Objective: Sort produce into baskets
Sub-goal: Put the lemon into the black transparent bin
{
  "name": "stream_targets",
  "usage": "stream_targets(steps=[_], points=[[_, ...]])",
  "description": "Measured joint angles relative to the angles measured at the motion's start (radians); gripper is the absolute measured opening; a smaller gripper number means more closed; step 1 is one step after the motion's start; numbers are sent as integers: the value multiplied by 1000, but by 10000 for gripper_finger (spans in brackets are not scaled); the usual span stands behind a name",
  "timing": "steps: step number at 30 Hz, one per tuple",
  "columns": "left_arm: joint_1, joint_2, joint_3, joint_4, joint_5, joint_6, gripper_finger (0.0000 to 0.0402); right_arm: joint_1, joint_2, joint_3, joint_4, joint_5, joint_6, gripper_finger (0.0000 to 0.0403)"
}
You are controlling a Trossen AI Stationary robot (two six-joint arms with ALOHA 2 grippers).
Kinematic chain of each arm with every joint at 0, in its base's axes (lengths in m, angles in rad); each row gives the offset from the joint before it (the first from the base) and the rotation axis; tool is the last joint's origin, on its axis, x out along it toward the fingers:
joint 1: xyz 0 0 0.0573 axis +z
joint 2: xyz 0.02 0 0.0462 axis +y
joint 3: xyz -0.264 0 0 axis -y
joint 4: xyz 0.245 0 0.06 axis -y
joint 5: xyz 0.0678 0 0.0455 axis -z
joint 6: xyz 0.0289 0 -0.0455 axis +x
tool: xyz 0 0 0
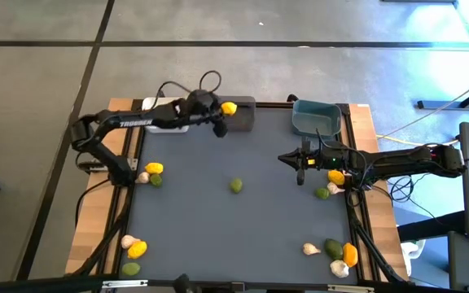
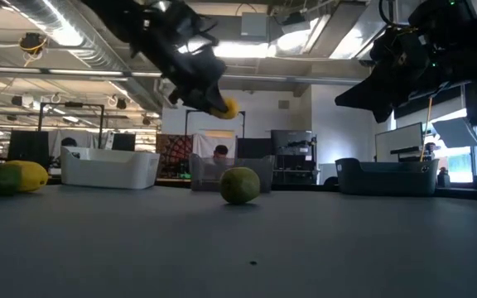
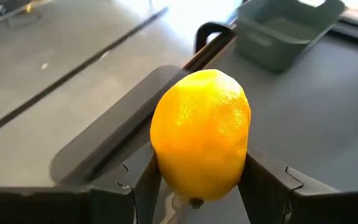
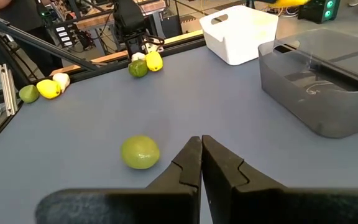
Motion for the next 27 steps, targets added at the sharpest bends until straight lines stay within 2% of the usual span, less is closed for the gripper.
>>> stream_targets(steps=[9,18,27], points=[[66,173,165,-135,0,-9,180,0,0,0,-1,0,0,14],[124,290,177,-125,3,-47,180,0,0,0,-9,0,0,14],[129,366,177,-111,8,-57,180,0,0,0,-10,0,0,14]])
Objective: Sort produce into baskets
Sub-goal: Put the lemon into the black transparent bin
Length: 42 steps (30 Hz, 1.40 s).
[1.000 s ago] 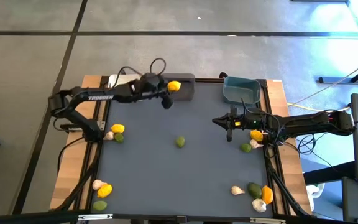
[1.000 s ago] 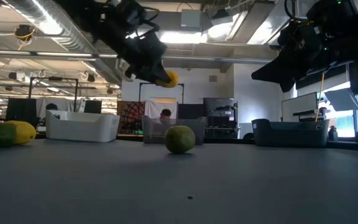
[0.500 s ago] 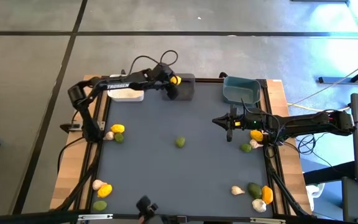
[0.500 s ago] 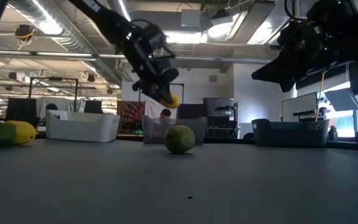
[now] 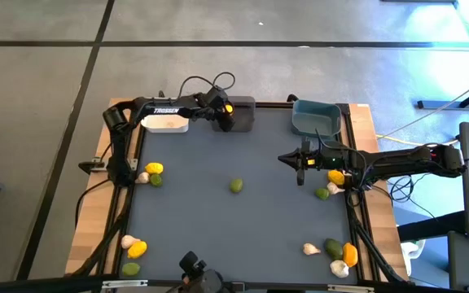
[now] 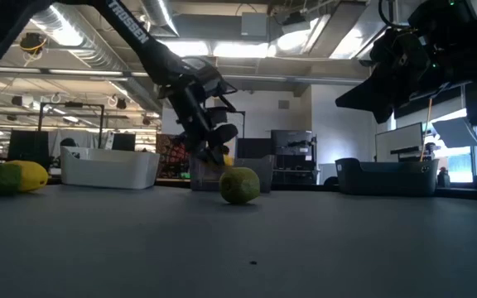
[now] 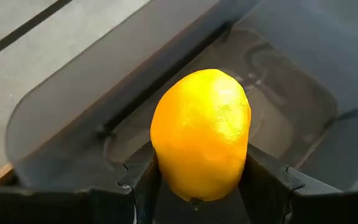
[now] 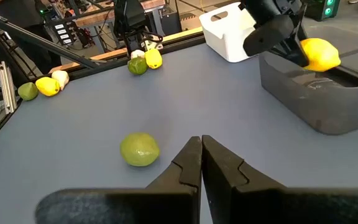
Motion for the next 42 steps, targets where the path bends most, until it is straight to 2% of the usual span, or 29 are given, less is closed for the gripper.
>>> stream_targets(steps=[18,26,30,35,42], points=[[0,14,0,0,0,-4,182,0,0,0,-14,0,0,14],[0,11,-1,-2,1,35,251,0,0,0,-14,0,0,14],[-4,-4,12,-32,1,54,266,0,0,0,-13,0,0,14],[-39,-75,22,-30,1,103,268,0,0,0,-13,0,0,14],[-135,-267,23,-95,2,166,269,0,0,0,-4,1,0,14]])
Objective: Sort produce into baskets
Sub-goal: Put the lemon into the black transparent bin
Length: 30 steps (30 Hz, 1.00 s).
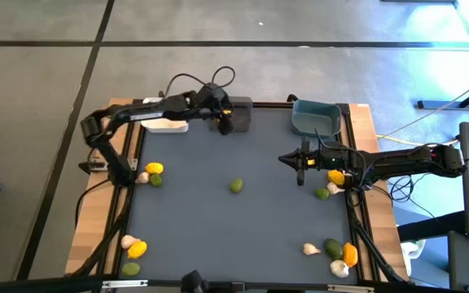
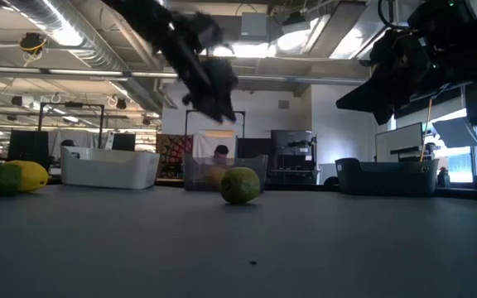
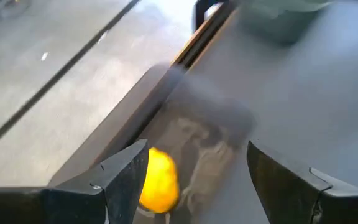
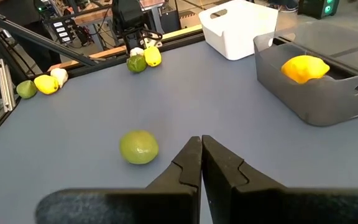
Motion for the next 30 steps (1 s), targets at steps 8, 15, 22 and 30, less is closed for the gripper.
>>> stream_targets(steps=[8,15,22,30], points=[[-143,-217,-3,-151,-4,6,269,0,-1,91,-129,0,-63,14],[-278,-370,-162,-132,-21,-51,269,0,0,365,-643,40,-107,14],[-383,-418,-372,47,-40,-130,269,0,0,603,-1102,126,-90,14],[-441,-415,-524,264,-42,-220,269,0,7,658,-1362,175,6,14]])
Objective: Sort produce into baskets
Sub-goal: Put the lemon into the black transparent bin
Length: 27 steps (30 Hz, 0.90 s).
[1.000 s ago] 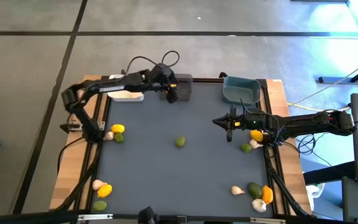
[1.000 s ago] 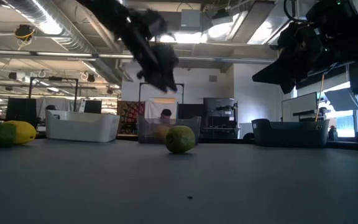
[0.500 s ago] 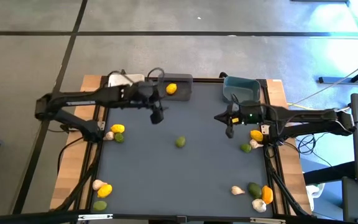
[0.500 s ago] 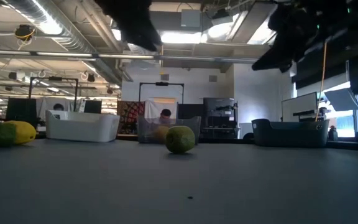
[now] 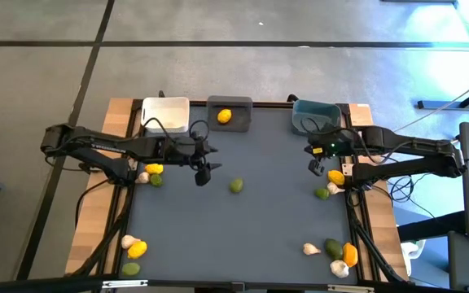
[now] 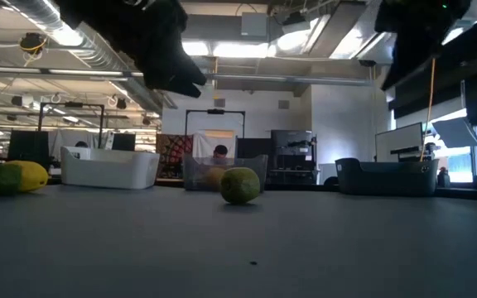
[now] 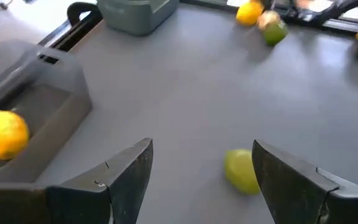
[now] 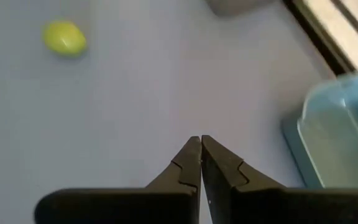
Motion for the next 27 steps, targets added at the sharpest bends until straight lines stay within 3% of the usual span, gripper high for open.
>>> stream_targets(steps=[7,16,19,27], points=[[-17,0,-29,24,-1,-33,269,0,110,0,-182,0,80,14],[-17,0,-29,44,-1,-35,269,0,367,0,-414,5,211,20],[-17,0,-29,44,-1,-34,269,0,447,-1,-458,-5,228,50],[-17,0,-29,44,-1,-34,269,-1,601,-28,-464,-11,227,195]])
